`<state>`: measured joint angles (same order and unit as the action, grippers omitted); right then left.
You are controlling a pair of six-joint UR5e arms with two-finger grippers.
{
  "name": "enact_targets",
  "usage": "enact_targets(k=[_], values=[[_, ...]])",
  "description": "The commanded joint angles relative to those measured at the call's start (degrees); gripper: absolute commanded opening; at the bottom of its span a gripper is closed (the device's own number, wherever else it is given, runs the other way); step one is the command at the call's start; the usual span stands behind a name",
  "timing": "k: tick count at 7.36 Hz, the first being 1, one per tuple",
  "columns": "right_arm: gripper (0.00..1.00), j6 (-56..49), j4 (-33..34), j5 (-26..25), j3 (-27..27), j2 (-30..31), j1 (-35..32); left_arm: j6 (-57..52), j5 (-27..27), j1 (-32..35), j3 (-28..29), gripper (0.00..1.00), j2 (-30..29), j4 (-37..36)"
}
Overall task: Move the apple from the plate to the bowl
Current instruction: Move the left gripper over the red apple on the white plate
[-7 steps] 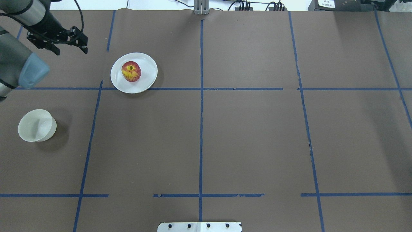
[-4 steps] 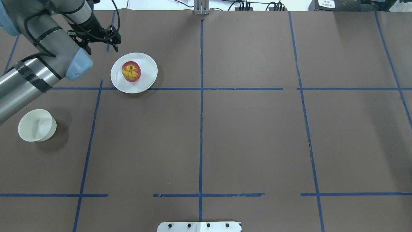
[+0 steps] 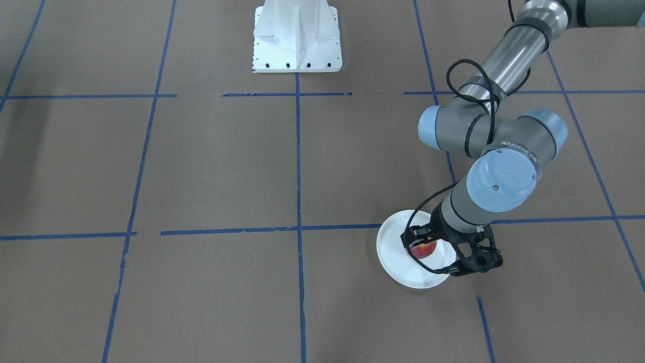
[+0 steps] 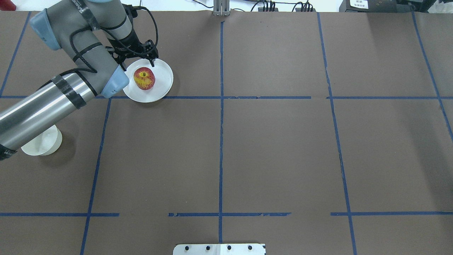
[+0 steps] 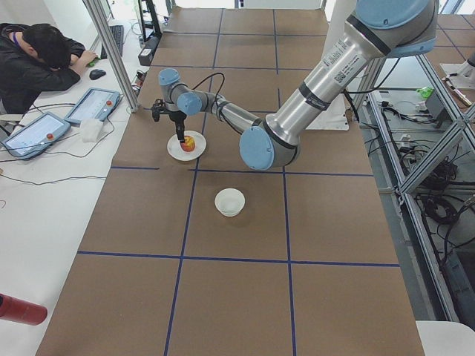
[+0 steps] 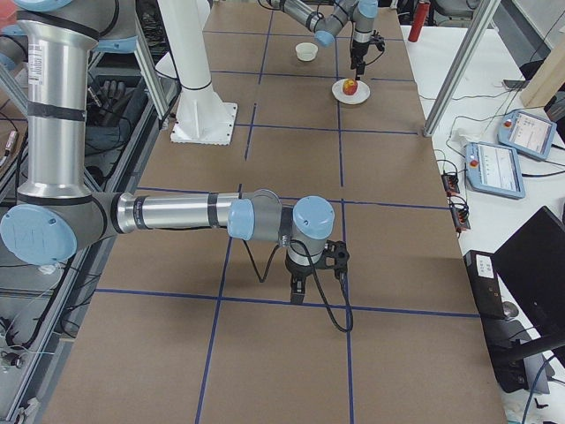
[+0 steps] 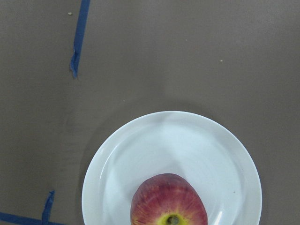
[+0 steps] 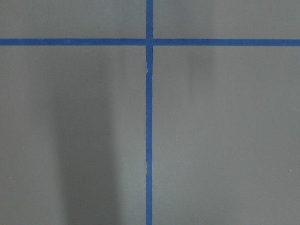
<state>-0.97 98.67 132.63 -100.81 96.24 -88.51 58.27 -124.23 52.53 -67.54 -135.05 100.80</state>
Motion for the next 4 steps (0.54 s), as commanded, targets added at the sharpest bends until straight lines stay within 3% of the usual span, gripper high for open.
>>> enact_targets(k=[1, 4], values=[[1.00, 0.0, -0.1, 0.0, 0.0, 0.0, -0.1, 0.4, 0.1, -1.5, 1.8, 1.00, 0.0, 1.6], [1.00, 0.0, -0.1, 0.0, 0.0, 0.0, 0.0, 0.8, 2.5, -2.5, 4.3, 1.00, 0.2, 4.8]])
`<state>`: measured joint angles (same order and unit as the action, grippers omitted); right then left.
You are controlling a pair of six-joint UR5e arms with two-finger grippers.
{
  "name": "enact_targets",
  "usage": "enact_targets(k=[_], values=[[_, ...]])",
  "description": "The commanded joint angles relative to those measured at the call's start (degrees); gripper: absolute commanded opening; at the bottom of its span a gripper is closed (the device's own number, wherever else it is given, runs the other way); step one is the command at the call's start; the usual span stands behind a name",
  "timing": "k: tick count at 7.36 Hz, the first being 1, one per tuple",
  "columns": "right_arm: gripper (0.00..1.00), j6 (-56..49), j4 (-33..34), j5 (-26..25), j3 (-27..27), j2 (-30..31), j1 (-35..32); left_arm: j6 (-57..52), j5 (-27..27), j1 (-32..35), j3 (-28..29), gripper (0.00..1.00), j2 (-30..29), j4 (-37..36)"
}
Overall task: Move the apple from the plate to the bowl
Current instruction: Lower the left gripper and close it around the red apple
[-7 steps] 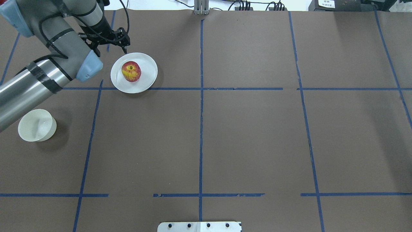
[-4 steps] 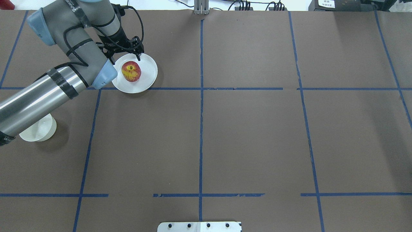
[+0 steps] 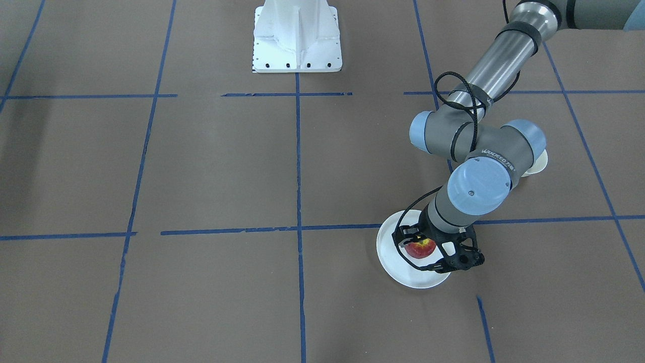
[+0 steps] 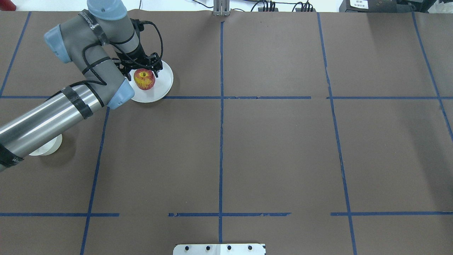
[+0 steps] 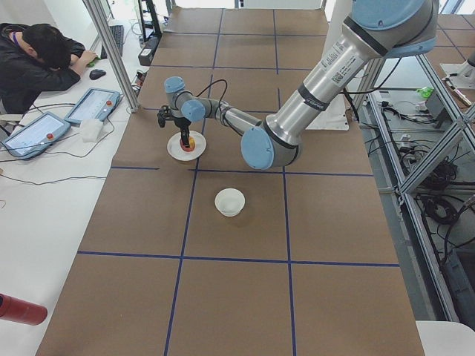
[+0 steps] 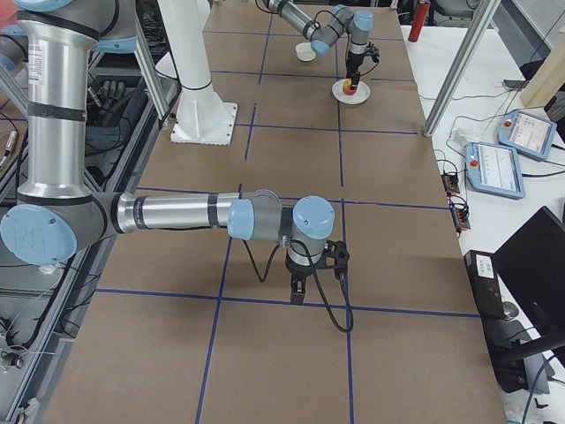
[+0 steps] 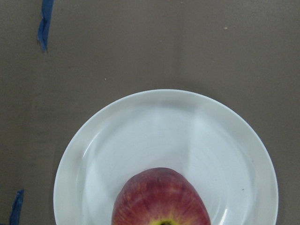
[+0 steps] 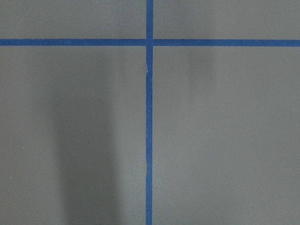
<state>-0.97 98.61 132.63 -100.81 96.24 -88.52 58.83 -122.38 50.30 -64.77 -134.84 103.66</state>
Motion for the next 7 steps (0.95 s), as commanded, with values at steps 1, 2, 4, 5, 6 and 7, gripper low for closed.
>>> enact_targets(k=[1, 2, 4, 5, 6, 7], values=[[1.00, 0.0, 0.1, 0.0, 0.0, 0.0, 0.0, 0.8, 0.7, -0.5, 2.7, 1.00, 0.0, 3.2], [1.00, 0.0, 0.0, 0.0, 0.0, 0.0, 0.0, 1.1, 0.7, -0.6, 3.8, 1.00, 0.0, 5.0], [1.00, 0.0, 0.0, 0.0, 0.0, 0.0, 0.0, 1.8, 0.7, -1.0, 3.9, 0.69, -0.2, 5.3], [1.00, 0.0, 0.0, 0.0, 0.0, 0.0, 0.0, 1.6, 0.7, -0.9, 3.4, 0.19, 0.1, 5.1], [1.00, 0.0, 0.0, 0.0, 0.0, 0.0, -0.1, 0.6, 0.6, 0.1, 1.0, 0.00, 1.0, 4.3], [1.00, 0.0, 0.0, 0.0, 0.0, 0.0, 0.0, -2.8, 0.4, 2.0, -4.8, 0.00, 4.0, 0.8]])
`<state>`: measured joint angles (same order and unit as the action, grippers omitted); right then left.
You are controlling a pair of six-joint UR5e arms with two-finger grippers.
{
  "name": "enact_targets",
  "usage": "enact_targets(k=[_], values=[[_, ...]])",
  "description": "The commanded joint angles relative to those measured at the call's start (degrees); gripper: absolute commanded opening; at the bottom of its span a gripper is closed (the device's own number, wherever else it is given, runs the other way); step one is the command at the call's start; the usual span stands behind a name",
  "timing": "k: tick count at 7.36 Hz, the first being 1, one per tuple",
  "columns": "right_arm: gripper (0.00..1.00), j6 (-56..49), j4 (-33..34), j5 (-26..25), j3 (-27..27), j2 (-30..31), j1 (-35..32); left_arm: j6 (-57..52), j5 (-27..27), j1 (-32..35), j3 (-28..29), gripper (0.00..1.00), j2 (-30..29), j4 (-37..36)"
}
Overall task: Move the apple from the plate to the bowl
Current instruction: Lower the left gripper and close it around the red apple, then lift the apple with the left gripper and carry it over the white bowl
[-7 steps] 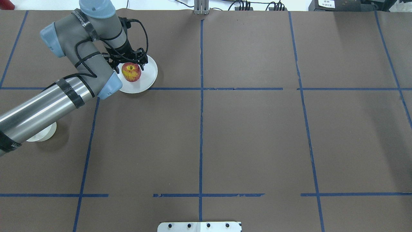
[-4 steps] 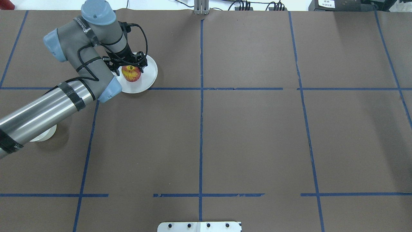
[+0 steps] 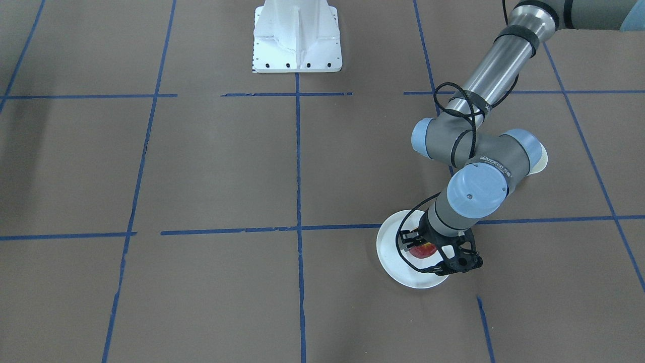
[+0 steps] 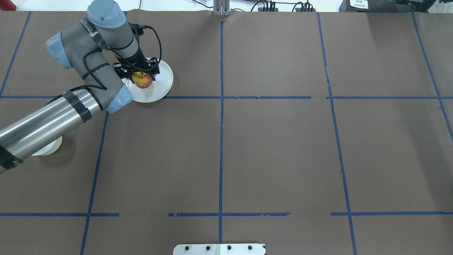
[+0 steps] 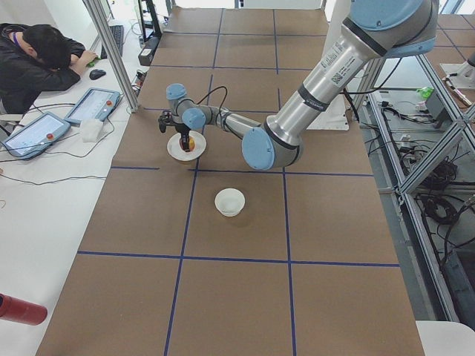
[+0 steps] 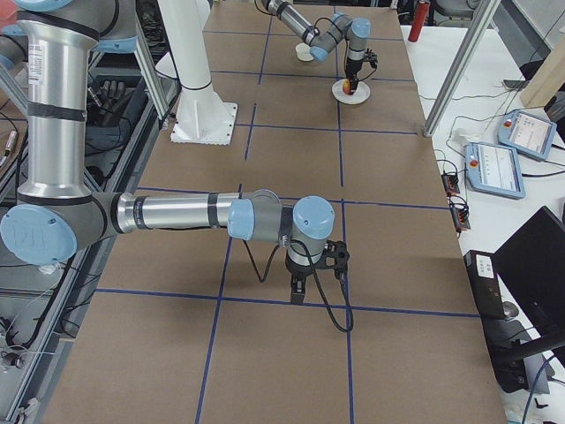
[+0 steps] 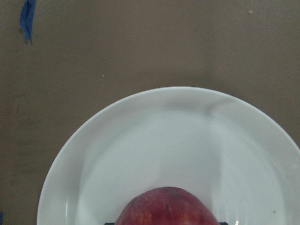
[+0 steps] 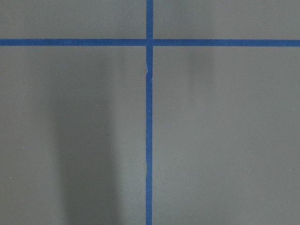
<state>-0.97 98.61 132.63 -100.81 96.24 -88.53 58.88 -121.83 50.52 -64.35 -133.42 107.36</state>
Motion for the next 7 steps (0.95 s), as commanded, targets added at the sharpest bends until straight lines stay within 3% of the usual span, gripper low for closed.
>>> enact_targets(k=[1, 2, 4, 5, 7], values=[[1.00, 0.0, 0.0, 0.0, 0.0, 0.0, 0.0, -7.9, -0.2, 3.7, -10.9, 0.00, 4.6, -9.2], [1.00, 0.0, 0.0, 0.0, 0.0, 0.0, 0.0, -11.2, -0.1, 4.9, -18.5, 0.00, 9.1, -12.9], [1.00, 0.0, 0.0, 0.0, 0.0, 0.0, 0.0, -14.6, -0.2, 6.3, -35.3, 0.00, 24.9, -12.4], [1.00, 0.0, 0.0, 0.0, 0.0, 0.0, 0.0, -15.5, -0.3, 6.3, -40.7, 0.00, 33.5, -9.7], [1.00, 0.0, 0.0, 0.0, 0.0, 0.0, 0.0, -12.9, -0.4, 6.3, -45.0, 0.00, 49.9, 6.2]])
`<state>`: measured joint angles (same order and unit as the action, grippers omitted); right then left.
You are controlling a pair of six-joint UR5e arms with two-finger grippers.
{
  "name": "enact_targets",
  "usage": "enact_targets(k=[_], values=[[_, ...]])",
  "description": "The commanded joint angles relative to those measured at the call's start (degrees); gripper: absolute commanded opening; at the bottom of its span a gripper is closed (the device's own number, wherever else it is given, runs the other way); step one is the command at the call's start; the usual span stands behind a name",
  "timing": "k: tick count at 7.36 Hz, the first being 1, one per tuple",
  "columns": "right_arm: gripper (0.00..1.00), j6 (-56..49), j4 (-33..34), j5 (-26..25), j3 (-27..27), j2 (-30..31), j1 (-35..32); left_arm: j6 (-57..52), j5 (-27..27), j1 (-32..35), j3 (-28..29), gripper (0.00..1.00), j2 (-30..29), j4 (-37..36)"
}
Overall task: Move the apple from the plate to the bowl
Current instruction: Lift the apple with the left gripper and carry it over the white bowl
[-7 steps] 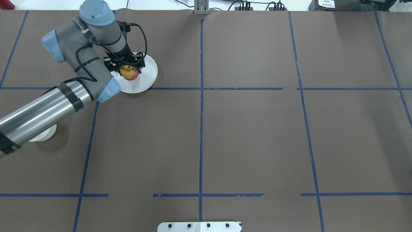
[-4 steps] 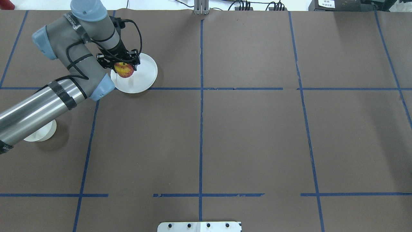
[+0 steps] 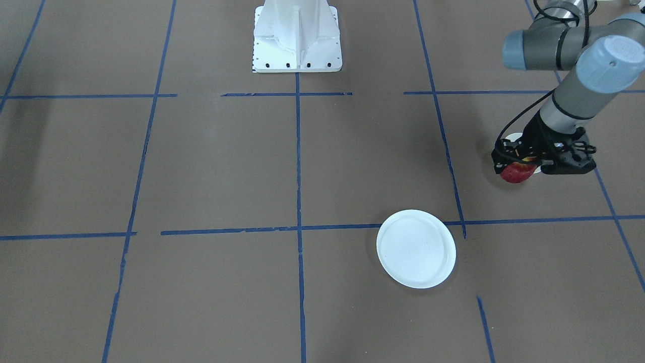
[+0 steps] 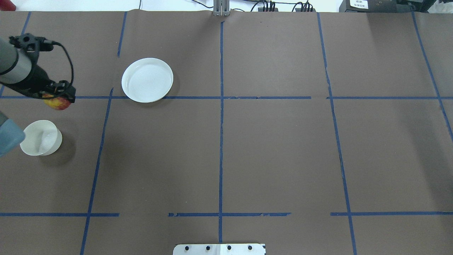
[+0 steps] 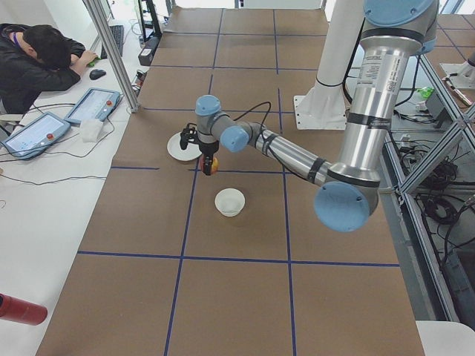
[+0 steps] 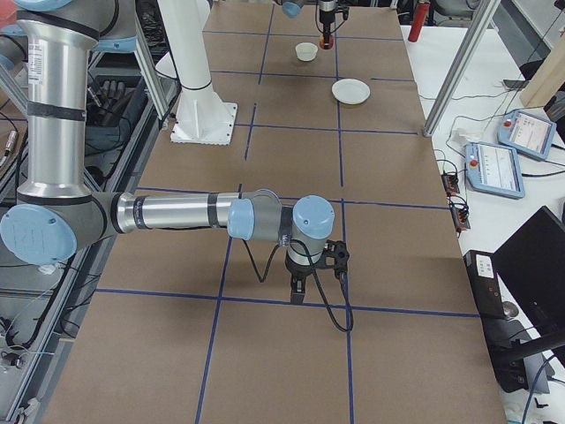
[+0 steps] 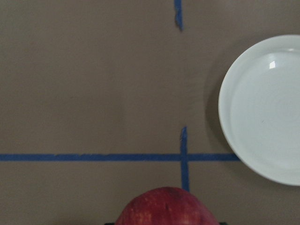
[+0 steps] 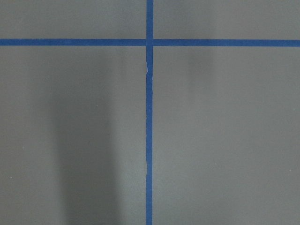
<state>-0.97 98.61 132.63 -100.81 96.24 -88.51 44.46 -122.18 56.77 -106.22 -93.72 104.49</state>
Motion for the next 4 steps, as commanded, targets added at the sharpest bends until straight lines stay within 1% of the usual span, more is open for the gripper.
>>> enact_targets(k=[1, 2, 4], values=[[1.00, 0.1, 0.0, 0.0, 0.0, 0.0, 0.0, 6.5, 0.4, -0.1, -2.3, 0.00, 14.7, 16.5], [1.00, 0.0, 0.0, 0.0, 0.0, 0.0, 0.0, 8.9, 0.4, -0.5, -0.1, 0.00, 15.1, 19.7], [1.00, 0.0, 0.0, 0.0, 0.0, 0.0, 0.0, 9.6, 0.6, -1.5, 3.8, 0.00, 11.9, 19.7]])
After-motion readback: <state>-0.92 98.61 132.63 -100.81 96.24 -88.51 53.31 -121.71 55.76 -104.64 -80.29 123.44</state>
